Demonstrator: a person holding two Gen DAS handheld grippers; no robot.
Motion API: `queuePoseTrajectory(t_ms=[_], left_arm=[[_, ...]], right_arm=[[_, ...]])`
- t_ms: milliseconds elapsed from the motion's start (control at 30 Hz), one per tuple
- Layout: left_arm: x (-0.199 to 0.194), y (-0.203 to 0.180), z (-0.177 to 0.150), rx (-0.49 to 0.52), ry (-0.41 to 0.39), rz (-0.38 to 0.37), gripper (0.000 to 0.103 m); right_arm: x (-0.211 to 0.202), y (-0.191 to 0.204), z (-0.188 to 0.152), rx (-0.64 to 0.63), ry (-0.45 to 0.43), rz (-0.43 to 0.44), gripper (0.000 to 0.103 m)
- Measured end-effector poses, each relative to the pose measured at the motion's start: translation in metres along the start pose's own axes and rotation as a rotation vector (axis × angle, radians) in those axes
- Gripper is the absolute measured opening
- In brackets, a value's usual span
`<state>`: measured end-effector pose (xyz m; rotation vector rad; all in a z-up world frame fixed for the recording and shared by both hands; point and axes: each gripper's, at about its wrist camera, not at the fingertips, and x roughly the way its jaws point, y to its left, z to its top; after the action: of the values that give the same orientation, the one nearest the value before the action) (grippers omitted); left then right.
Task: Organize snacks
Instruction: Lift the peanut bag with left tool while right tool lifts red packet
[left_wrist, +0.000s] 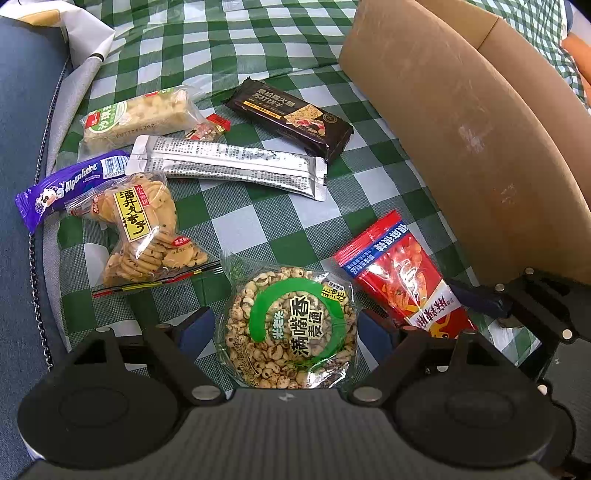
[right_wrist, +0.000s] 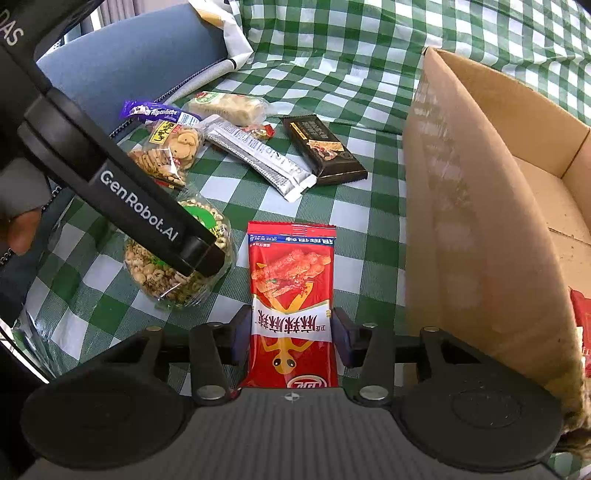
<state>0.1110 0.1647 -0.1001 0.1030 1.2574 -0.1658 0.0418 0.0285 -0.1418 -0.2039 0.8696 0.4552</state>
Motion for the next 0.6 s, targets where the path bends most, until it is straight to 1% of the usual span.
queuePoseTrajectory(t_ms=[67,167,300,433,600], left_arm=[[0.000,-0.001,0.000,0.002,0.003,0.002,0.091],[0.002,-0.004,-0.001,0.018,0.012,0.005,0.099],[0.006,-0.007,-0.002,0.039,0.024,0.012,0.099],[0.010,-0.004,-0.003,0.027,0.038,0.035,0.098],[0.010,-0.003,-0.003,0.026,0.037,0.027,0.091]], right_arm=[[0.000,0.000,-0.001,-0.004,-0.001,-0.005,0.047],[0.000,0.000,-0.001,-0.004,-0.002,-0.006,0.047],[0.000,0.000,-0.002,-0.005,-0.003,-0.008,0.047],[0.000,0.000,-0.002,-0.005,-0.003,-0.007,0.047],[0.000,0.000,-0.002,-0.005,-0.003,-0.008,0.047]])
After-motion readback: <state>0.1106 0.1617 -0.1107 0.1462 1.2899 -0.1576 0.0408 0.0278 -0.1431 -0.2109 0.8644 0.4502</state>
